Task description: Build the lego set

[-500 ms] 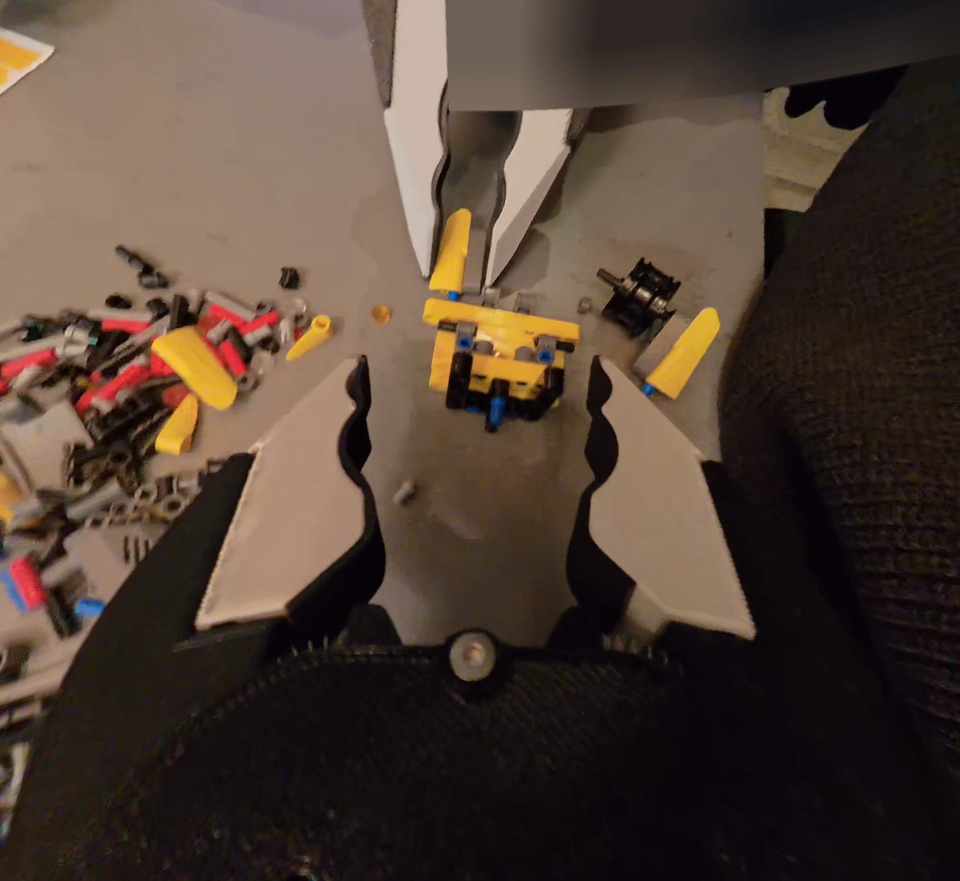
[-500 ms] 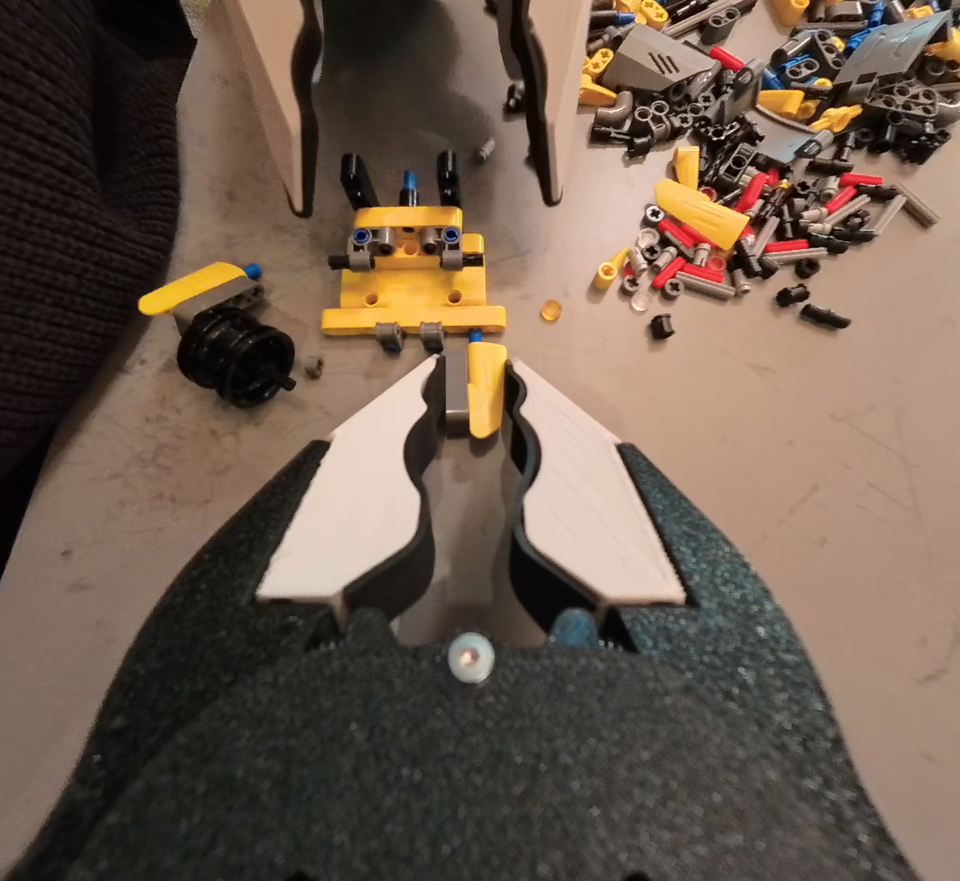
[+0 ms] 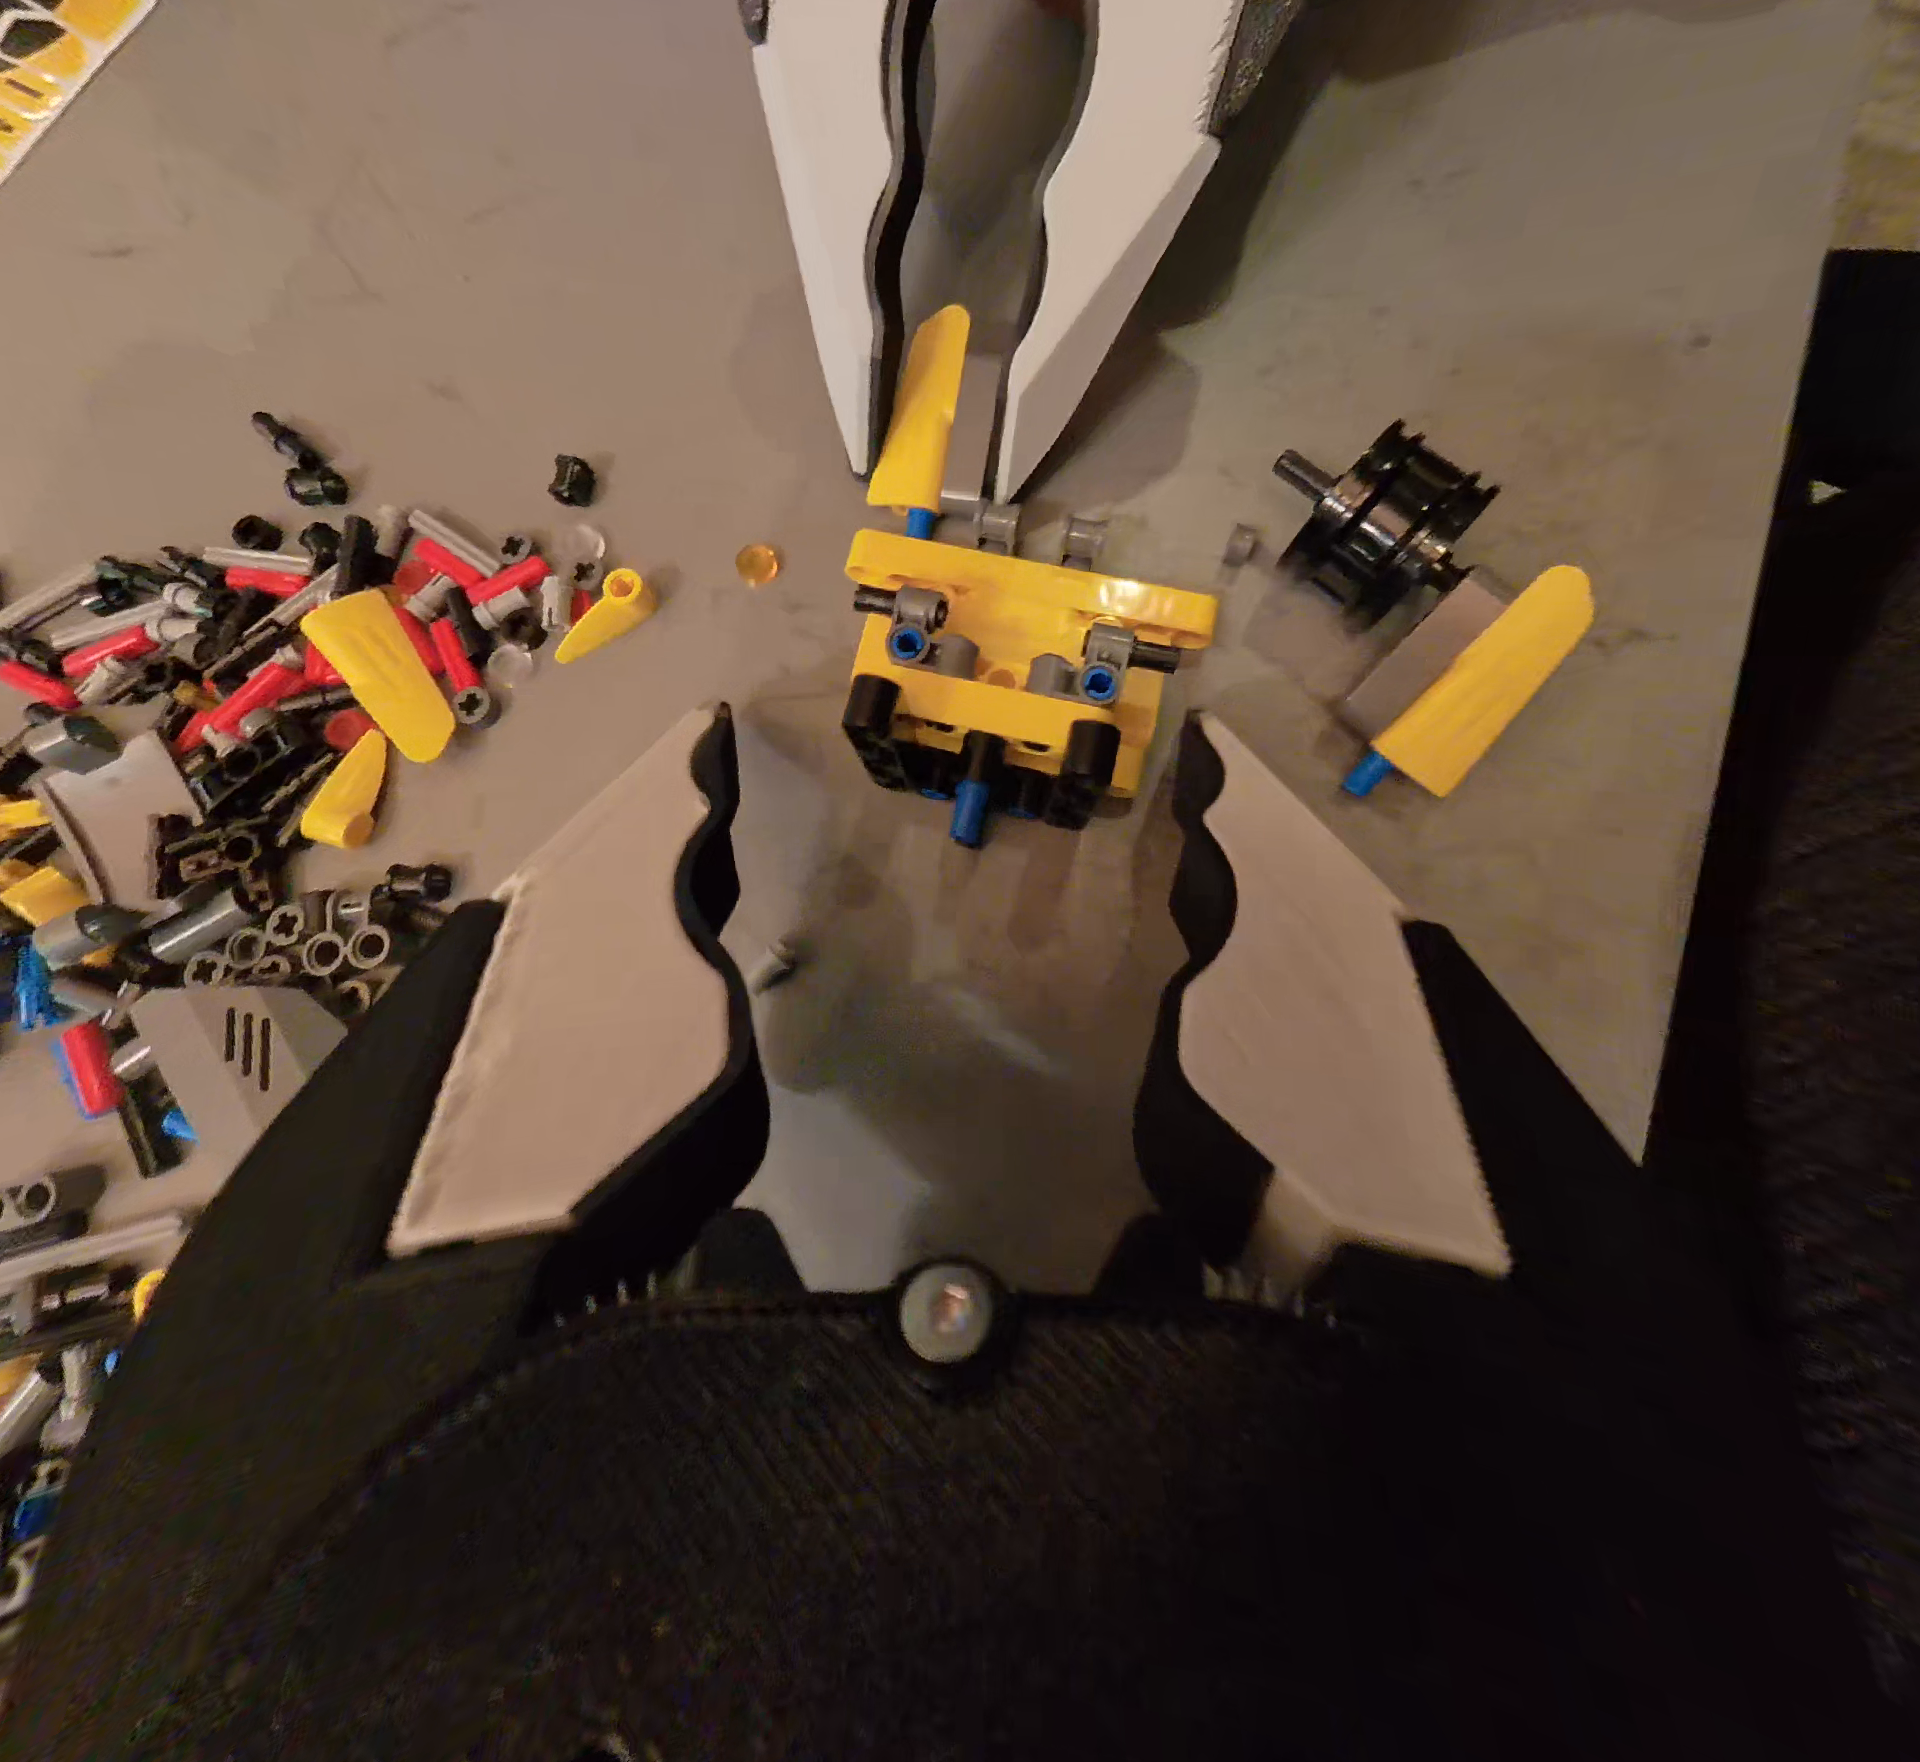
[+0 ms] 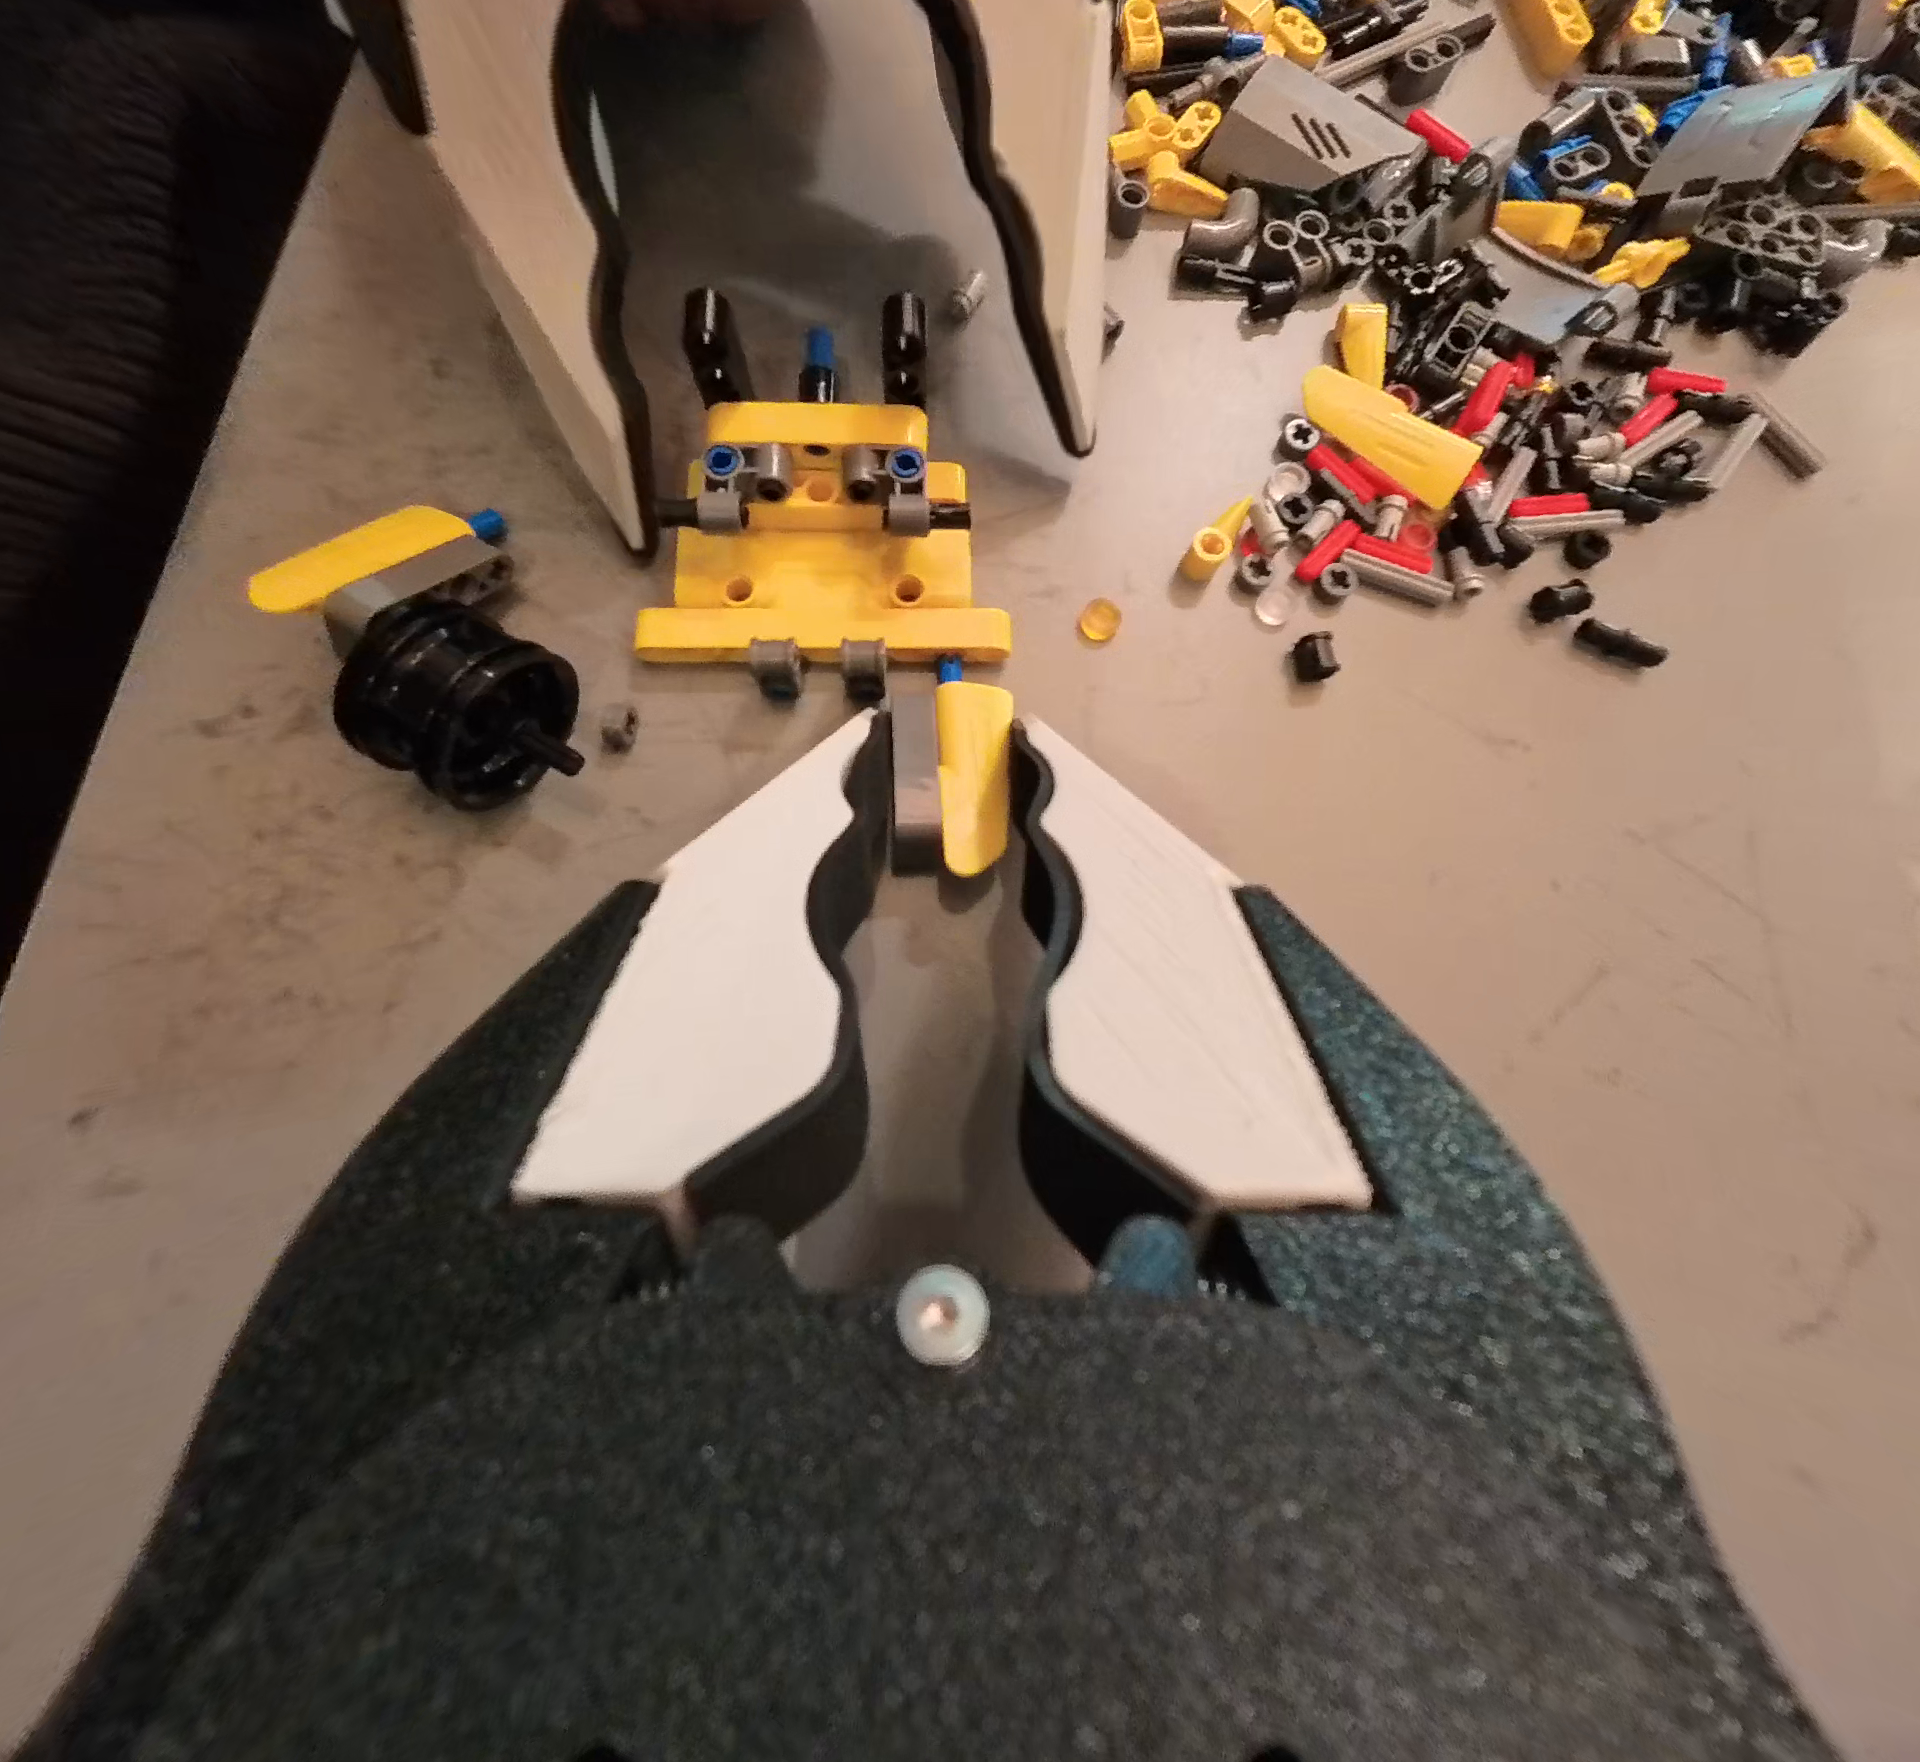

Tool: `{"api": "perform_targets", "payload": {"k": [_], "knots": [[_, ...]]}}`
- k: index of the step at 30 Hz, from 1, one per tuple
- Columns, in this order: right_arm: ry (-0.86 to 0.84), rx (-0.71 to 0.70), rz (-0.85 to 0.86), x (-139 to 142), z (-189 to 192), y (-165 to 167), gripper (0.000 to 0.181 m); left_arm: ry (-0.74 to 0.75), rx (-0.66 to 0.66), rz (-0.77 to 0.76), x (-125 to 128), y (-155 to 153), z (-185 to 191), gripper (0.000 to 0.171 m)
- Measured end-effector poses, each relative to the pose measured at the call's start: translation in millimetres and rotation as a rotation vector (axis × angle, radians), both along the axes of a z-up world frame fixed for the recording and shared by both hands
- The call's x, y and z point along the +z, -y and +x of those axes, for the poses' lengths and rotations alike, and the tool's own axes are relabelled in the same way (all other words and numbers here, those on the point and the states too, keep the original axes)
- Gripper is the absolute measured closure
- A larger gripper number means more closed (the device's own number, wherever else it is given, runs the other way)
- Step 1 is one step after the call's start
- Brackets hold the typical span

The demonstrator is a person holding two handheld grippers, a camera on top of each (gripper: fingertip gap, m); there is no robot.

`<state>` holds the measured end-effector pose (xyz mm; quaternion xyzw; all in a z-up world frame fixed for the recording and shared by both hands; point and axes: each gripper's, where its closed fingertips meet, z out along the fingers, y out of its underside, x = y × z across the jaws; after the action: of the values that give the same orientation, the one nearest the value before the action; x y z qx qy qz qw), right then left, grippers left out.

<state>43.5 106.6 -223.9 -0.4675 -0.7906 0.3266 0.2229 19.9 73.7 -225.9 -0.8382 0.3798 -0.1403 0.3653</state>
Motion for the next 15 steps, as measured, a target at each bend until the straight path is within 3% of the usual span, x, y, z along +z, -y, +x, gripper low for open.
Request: {"api": "perform_targets", "payload": {"k": [11, 15], "knots": [[0.005, -0.041, -0.011, 0.1, -1.7, -3.9, 0.159, -0.002, 0.309, 0.018, 2.2, -9.7, -51.9, 0.094], [0.016, -0.067, -0.033, 0.1, -2.0, -4.4, 0.159, 0.156, 0.366, 0.004, 15.9, -3.9, -37.3, 0.095]]}}
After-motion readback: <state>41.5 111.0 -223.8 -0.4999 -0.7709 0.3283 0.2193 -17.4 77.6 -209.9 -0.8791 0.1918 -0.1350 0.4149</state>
